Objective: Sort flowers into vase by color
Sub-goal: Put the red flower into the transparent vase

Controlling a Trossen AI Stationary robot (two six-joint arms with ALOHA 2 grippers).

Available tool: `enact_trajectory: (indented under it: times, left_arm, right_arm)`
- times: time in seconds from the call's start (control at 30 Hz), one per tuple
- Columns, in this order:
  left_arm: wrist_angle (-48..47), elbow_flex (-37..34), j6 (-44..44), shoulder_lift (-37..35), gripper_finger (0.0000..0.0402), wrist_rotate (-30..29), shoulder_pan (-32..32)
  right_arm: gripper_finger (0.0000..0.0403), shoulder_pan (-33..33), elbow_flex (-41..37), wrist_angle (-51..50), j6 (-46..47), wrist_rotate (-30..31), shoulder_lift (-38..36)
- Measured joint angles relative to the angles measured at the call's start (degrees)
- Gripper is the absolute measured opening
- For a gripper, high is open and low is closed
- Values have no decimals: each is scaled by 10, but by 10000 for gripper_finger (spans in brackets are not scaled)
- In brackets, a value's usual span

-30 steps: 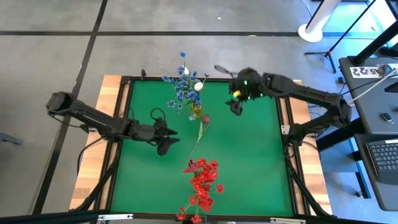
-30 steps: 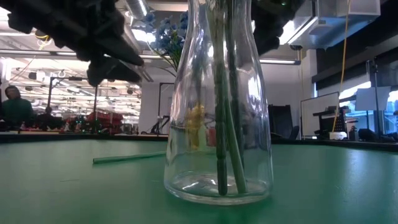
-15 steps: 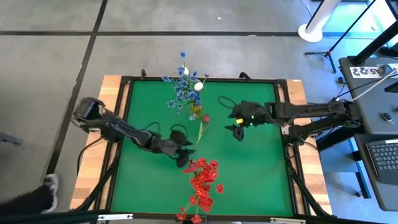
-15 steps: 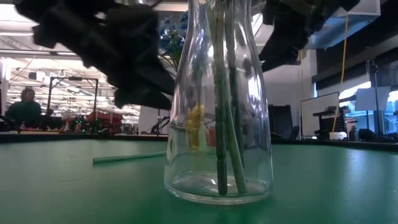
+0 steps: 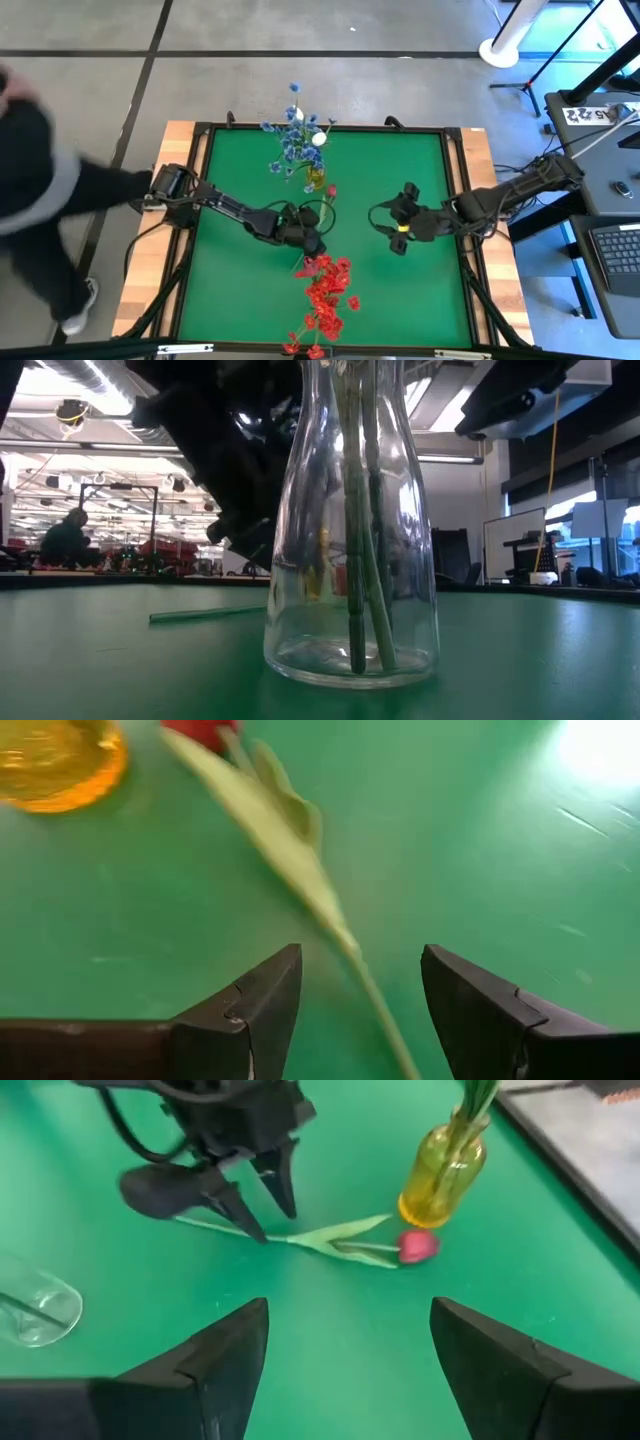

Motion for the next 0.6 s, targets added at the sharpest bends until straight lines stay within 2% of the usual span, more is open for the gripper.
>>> enact_trajectory:
  times: [0.2, 0.6]
  left_arm:
    - [-2, 0, -5, 0, 201, 20, 32]
    - [-4, 0, -1, 2, 201, 26, 37]
  right_arm:
    - [277, 35, 0, -3, 23, 52, 0]
    - [277, 34, 0, 2, 49, 78, 0]
